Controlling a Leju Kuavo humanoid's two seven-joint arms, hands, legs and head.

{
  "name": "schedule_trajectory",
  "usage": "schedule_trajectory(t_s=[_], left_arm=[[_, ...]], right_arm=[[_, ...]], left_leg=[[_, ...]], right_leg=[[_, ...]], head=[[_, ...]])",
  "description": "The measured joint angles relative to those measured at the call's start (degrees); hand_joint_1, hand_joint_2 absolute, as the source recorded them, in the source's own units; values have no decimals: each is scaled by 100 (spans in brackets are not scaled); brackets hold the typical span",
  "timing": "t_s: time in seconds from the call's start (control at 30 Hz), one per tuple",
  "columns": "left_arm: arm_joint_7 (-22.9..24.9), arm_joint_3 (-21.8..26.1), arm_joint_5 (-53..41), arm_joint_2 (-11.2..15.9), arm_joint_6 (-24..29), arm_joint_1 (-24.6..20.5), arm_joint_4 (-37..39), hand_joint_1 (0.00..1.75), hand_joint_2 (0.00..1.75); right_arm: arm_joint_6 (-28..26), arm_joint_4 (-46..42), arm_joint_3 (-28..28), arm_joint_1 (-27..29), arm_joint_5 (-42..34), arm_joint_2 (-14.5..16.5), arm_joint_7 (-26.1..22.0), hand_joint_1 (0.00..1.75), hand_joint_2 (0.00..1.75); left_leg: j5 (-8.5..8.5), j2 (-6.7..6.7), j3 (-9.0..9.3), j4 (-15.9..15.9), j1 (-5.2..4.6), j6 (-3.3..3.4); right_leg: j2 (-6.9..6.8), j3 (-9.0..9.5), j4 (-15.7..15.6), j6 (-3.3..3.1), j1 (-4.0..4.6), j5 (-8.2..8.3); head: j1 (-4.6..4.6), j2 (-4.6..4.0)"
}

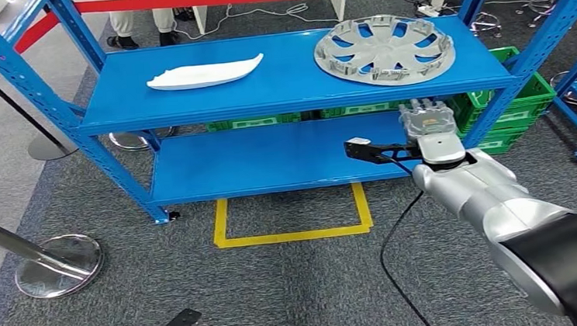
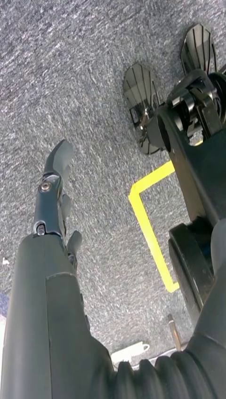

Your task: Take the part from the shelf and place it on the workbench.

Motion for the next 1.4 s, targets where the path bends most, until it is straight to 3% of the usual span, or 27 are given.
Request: schedule_trajectory(t_s=[0.3,0.77,0.9,1.4], left_arm=[[0,7,15,27,23,1,-2,0,175],[1,9,-33,58,32,5,0,0,175],[1,10,-33,58,39,5,0,0,0],[-10,19,18,56,-54,8,1,0,0]], right_arm=[[-272,-19,-161,-17,-86,72,-363,0,175],[-1125,-170,-291,-235,14,312,-760,0,175],[-1092,-168,-291,-236,55,345,-745,0,175],[-733,-160,-291,-167,96,358,-644,0,175]], left_leg=[[2,-1,-4,0,0,3],[3,-2,-5,0,0,4],[3,-2,-5,0,0,4],[3,-2,-6,0,0,4]], right_leg=[[-2,1,1,0,1,0],[-6,1,1,0,0,0],[-6,1,1,0,0,0],[-5,0,1,0,0,0]], head=[[0,1],[0,0],[0,0],[0,0]])
